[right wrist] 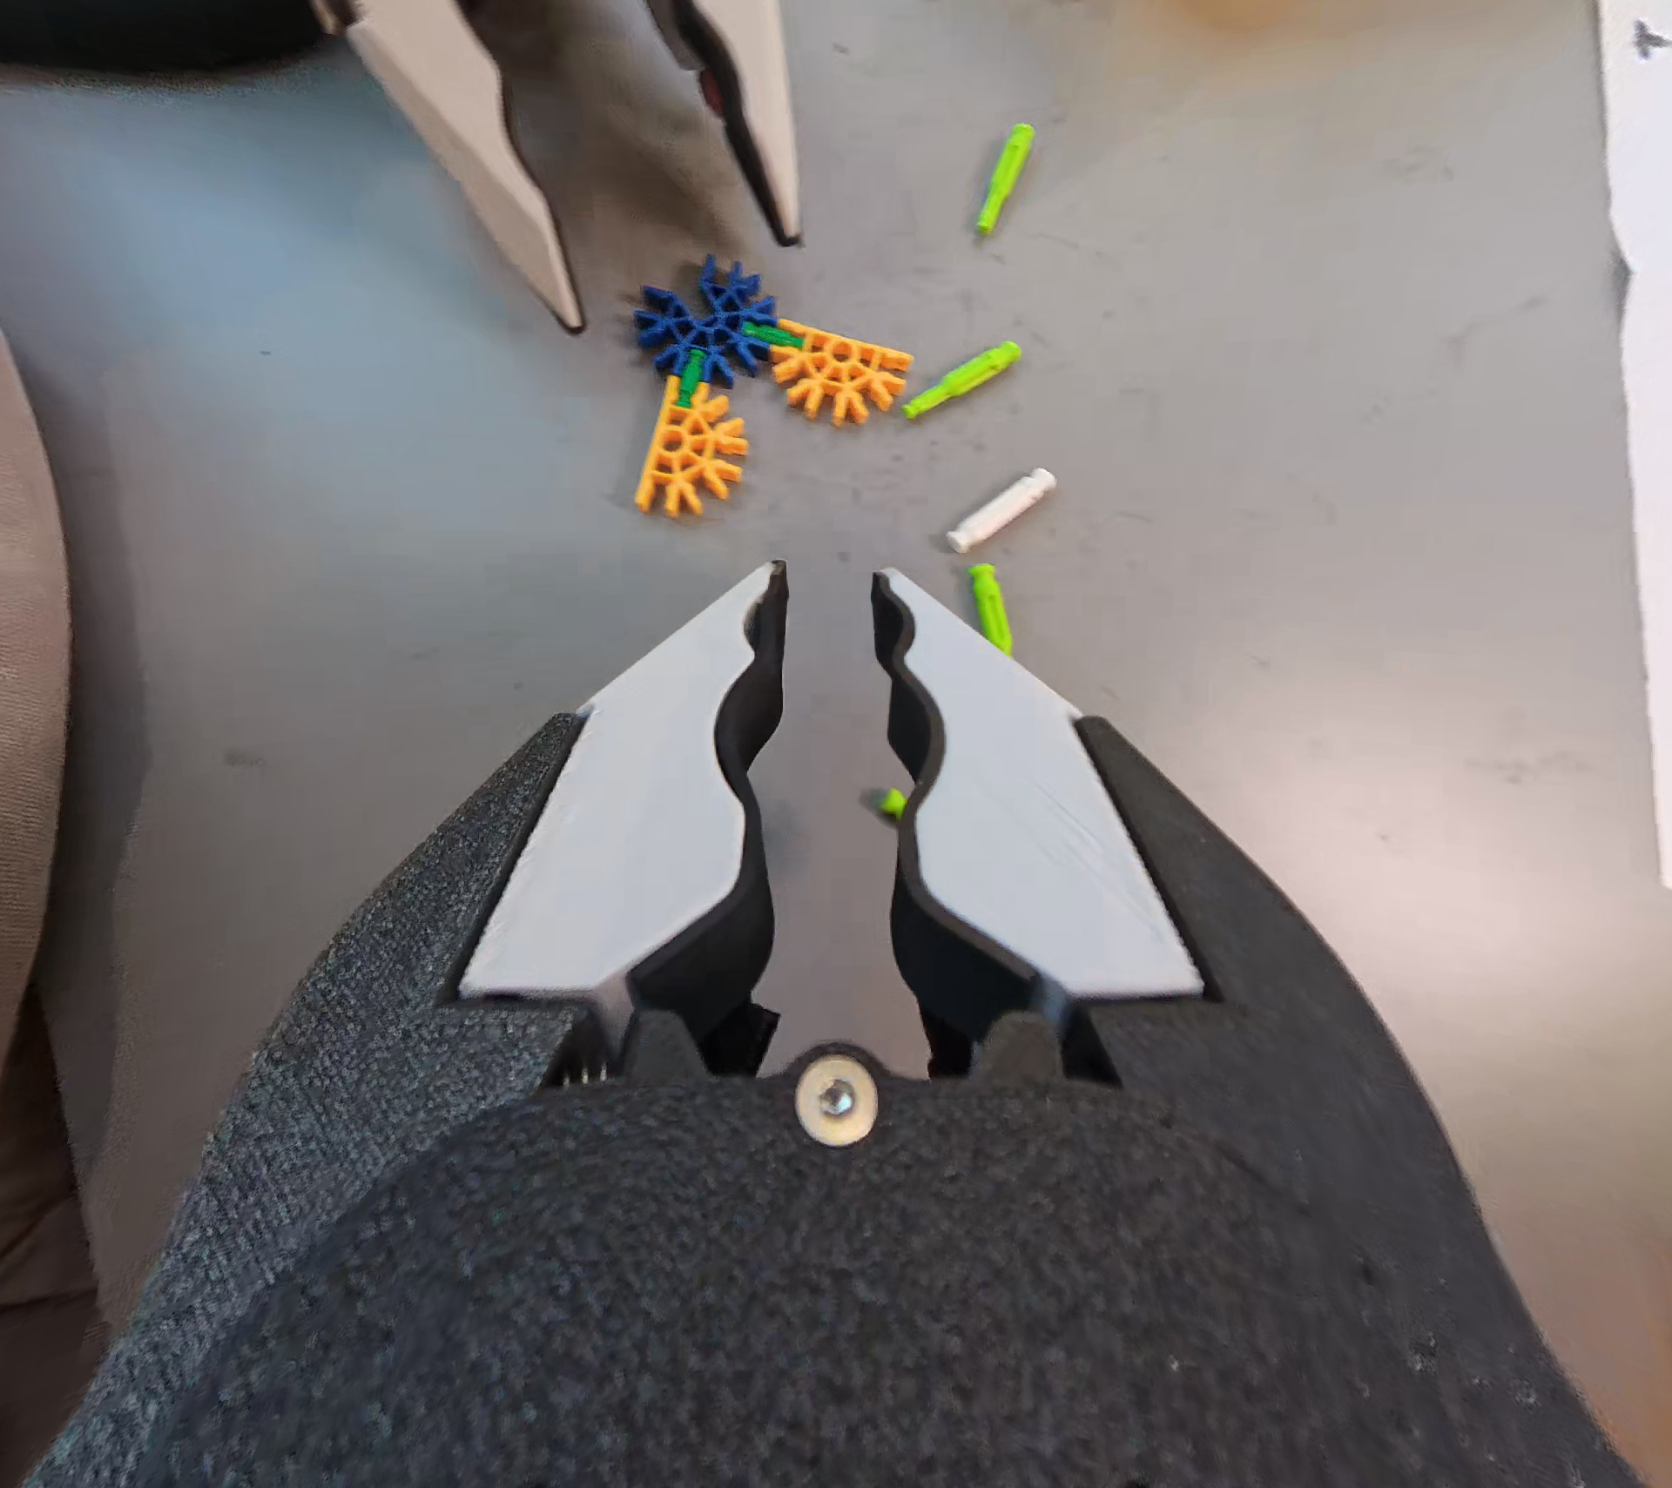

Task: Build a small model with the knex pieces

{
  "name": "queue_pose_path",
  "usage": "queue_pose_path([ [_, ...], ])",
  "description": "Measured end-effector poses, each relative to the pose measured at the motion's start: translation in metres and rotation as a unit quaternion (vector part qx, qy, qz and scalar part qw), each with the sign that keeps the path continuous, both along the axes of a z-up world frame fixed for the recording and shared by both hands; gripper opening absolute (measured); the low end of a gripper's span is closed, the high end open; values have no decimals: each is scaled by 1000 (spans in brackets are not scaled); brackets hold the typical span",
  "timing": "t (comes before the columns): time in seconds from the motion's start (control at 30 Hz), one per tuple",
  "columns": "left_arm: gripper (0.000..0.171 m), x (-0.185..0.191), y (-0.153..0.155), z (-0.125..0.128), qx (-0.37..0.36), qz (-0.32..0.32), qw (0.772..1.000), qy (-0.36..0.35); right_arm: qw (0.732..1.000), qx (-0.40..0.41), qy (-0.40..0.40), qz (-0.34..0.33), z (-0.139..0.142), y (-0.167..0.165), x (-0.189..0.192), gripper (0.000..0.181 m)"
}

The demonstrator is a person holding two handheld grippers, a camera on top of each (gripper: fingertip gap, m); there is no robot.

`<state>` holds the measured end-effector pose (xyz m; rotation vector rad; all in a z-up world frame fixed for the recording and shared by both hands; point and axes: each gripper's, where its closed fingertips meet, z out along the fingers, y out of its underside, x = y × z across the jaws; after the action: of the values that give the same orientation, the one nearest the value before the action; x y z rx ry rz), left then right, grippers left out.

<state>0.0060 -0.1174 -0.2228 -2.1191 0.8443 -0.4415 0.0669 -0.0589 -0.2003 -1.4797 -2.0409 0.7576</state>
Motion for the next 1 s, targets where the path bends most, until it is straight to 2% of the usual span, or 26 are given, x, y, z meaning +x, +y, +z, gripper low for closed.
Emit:
queue_pose_path([
  [0.1, 37, 4, 1, -7, -9, -5, 1000, 19, 999, 2, 9, -31, 1, 29, 4, 17],
  [0.33, 36, 7, -8, -7, -15, -40, 999, 11, 999, 19, 19, -39, -2, 57, -9, 18],
  [0.43, 36, 2, -10, -8, -11, -39, 999, 17, 1000, 16, 7, -22, -8, 57, -15, 23],
  [0.6, 37, -15, -4, -7, -4, 0, 1000, 20, 1000, -15, 6, -5, -18, 51, -15, 27],
  [0.7, 34, -19, -2, -8, -8, 6, 1000, 19, 1000, 3, -2, -5, -22, 56, -8, 29],
  [1.0, 34, -1, -16, -8, -17, -50, 999, 9, 1000, -3, 10, -1, -18, 64, 3, 25],
])
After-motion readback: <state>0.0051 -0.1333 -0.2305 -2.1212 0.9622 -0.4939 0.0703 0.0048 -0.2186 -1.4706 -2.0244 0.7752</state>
